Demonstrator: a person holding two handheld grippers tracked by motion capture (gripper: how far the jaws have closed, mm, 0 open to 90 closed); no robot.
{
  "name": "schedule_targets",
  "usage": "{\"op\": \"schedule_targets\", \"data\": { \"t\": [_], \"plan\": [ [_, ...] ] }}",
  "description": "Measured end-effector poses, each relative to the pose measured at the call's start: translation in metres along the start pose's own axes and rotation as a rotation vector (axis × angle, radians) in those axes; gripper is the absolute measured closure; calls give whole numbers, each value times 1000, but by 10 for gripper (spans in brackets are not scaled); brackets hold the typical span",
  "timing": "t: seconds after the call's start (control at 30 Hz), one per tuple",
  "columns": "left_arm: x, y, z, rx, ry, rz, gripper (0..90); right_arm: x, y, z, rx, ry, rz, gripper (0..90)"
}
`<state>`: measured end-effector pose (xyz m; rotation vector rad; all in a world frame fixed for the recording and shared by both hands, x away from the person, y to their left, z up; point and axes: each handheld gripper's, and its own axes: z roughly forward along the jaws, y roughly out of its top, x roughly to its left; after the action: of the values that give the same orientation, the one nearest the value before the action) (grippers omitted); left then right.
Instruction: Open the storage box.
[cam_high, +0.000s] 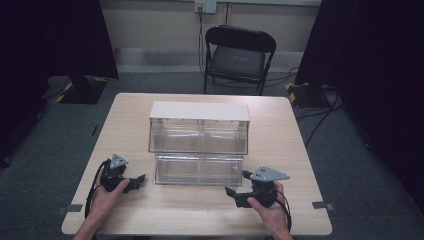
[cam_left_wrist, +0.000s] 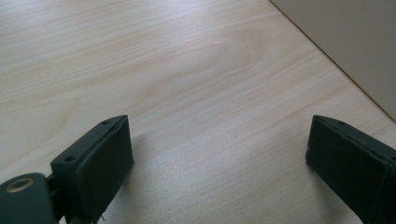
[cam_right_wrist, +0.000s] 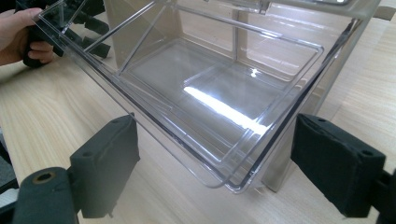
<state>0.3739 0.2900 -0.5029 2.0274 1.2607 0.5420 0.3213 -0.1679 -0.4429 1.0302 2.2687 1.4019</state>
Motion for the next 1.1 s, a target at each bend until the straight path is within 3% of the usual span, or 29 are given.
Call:
{"op": "schedule_targets", "data": {
  "t": [0.53, 1.1],
  "plan": [
    [0, 0, 0, 0, 0, 0, 67, -2, 5, -5, -30, -10, 9, 161],
    [0, 0, 0, 0, 1, -2, 67, -2, 7, -2, -25, -2, 18, 129]
  ]
}}
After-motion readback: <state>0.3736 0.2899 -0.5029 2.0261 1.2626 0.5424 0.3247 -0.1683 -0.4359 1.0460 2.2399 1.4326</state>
